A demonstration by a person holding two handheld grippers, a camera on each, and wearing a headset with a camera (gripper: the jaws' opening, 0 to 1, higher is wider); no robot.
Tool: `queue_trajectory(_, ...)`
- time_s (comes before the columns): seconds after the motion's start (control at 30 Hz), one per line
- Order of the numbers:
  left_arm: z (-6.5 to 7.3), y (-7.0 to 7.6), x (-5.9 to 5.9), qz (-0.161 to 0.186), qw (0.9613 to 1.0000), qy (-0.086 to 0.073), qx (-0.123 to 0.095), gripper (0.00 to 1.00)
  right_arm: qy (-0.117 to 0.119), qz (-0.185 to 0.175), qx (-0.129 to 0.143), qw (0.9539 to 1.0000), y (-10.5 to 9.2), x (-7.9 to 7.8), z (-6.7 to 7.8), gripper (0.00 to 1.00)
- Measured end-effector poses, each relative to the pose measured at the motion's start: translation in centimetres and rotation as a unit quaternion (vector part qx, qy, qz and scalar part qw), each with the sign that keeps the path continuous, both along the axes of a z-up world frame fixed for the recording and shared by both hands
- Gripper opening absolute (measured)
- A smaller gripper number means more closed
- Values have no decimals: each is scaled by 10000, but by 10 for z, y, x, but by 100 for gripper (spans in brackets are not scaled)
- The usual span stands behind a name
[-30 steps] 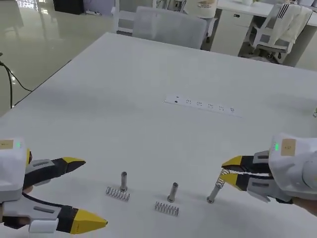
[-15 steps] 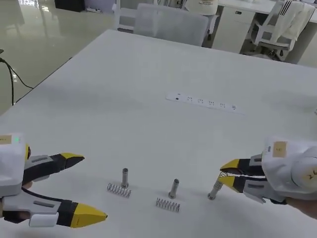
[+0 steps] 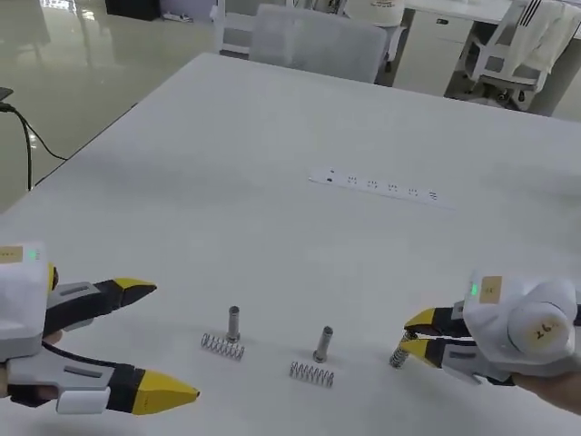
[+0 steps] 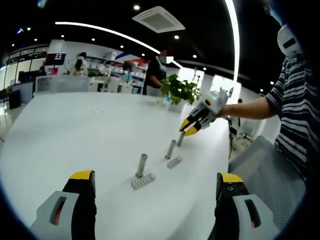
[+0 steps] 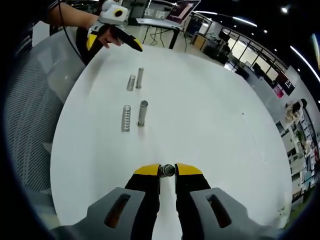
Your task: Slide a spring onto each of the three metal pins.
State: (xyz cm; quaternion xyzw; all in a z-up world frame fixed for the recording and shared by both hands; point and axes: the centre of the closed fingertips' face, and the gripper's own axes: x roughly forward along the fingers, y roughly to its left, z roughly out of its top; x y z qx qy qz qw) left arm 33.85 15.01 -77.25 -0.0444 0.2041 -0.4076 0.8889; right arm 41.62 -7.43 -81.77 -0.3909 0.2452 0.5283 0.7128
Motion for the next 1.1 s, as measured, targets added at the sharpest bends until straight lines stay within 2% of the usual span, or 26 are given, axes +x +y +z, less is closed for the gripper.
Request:
queue_trajectory(0.07, 0, 0, 0, 6, 10000, -5, 0, 98, -56, -40, 96, 9999, -1, 2, 2, 8)
queue_trajectory(0.1, 0, 0, 0, 7, 10000, -4, -3, 98, 6, -105, 96, 9999, -2, 2, 2, 8)
queue_trajectory(0.23, 0, 1, 0, 17, 10000, -2, -3, 98, 0, -109, 142, 9998, -1, 2, 2, 8)
queue_trajectory(0.63, 2, 1, 0, 2, 10000, -14, -9, 97, 82, -121, 142, 9998, -2, 1, 1, 9)
queue_trajectory(0.9, 4, 1, 2, 5, 10000, -20, -6, 97, 28, -164, 168, 9997, -2, 4, 2, 14)
queue_trajectory(1.1, 6, 0, 4, 8, 10000, -33, -18, 97, 43, -285, 404, 9988, 0, 5, 10, 15)
